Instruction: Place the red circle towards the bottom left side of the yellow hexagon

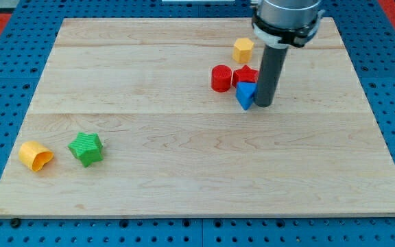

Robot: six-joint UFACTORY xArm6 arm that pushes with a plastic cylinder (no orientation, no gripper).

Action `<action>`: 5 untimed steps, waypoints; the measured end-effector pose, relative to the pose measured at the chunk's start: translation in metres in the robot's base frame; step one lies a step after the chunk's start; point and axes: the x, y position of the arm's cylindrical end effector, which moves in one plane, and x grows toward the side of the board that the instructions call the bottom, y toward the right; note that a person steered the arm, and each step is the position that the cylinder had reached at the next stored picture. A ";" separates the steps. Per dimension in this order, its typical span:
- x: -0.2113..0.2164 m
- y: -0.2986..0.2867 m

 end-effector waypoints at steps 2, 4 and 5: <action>-0.042 -0.041; 0.032 -0.063; 0.004 -0.136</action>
